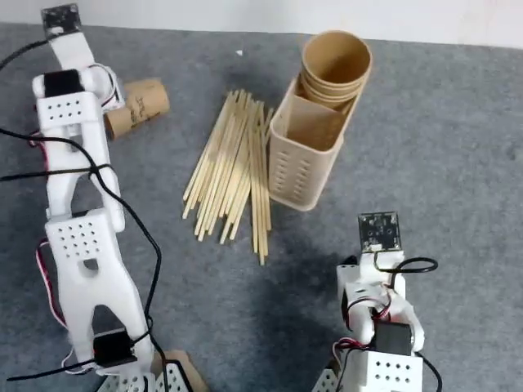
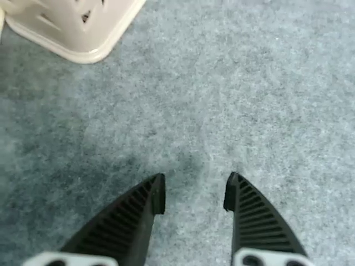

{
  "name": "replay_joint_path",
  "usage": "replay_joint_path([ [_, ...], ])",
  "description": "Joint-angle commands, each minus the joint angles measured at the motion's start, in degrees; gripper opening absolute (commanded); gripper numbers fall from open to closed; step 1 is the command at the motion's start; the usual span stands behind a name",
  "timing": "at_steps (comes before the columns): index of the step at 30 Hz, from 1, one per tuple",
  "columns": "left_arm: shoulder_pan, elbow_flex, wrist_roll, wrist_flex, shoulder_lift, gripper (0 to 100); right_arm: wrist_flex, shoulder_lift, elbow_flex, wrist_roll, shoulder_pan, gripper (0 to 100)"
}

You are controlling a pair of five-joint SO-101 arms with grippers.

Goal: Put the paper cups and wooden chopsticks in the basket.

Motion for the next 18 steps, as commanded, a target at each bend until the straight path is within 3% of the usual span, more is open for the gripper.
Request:
replay_joint_path([
  [1,2.7,-0.2,-0.6,-3.4,0.4,20,0.2,-0.6,0.7,-0.4,-0.3,18.0],
  [18,17.5,-3.6,-3.9,-7.3,0.7,20,0.2,-0.6,0.7,-0.4,-0.3,18.0],
])
